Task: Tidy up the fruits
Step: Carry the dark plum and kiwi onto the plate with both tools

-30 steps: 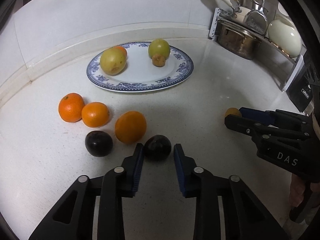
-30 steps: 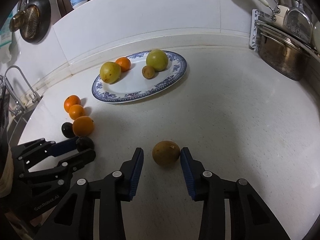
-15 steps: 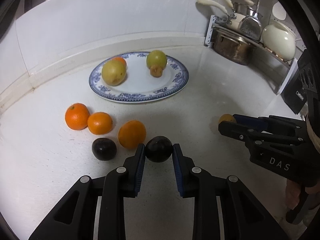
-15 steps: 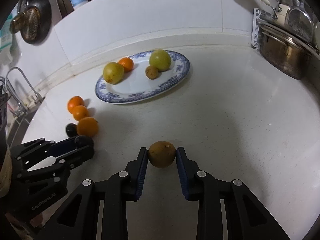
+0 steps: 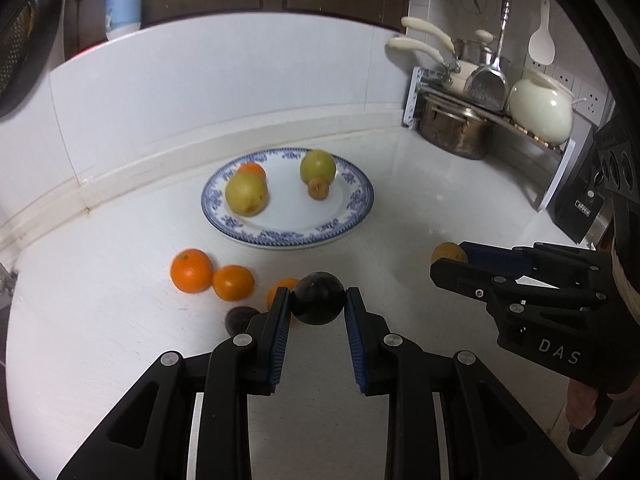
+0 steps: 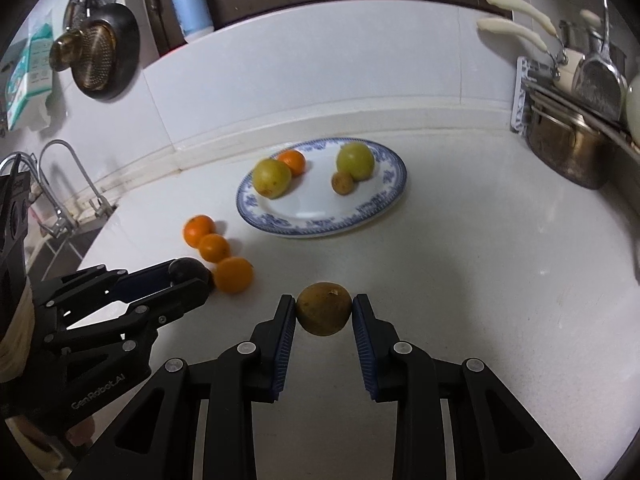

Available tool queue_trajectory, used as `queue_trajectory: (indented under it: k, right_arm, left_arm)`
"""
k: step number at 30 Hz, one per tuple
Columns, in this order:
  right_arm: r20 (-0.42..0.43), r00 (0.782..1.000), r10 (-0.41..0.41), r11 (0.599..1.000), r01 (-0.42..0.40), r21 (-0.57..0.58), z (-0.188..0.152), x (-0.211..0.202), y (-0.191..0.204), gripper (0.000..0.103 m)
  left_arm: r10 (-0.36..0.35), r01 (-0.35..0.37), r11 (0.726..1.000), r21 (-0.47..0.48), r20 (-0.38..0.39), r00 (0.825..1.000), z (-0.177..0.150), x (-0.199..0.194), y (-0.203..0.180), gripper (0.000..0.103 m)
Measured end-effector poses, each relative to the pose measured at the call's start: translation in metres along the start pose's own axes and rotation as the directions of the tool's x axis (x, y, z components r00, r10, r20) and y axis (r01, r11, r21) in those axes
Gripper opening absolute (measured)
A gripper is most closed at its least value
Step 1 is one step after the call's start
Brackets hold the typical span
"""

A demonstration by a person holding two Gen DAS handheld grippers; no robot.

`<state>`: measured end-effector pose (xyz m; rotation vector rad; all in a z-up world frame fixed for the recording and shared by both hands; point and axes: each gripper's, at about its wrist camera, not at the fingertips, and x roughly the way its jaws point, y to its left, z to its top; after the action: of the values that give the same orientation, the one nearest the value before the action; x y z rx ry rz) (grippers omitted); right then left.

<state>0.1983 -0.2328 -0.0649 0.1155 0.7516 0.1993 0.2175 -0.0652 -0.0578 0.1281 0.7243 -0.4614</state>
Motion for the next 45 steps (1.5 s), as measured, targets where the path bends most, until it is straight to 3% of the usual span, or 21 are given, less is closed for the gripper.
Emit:
queue_trajectory:
  k: [12, 24, 45]
  right_arm:
    - [0.089, 0.996, -0.002, 0.999, 0.005, -0.037, 0.029, -0.019, 0.022, 0.03]
    - [0.146, 0.989, 0.003, 0.999, 0.003, -0.04, 0.065, -0.013, 0.028, 0.03]
    - [0.066, 0.998, -0.008, 0.998, 0.012, -0.055, 0.117, 0.053, -0.016, 0.03]
  left_arm:
    - [0.015, -0.017, 0.999, 0.028, 0.087, 0.996, 0.024, -0.025, 0.014, 0.027]
    - [0.022, -0.034, 0.995, 0.091, 0.137, 0.99, 0.059, -0.019, 0.023, 0.027]
    - [-0.015, 0.013, 0.998, 0.058, 0.033, 0.999, 0.1, 0.066, 0.017, 0.027]
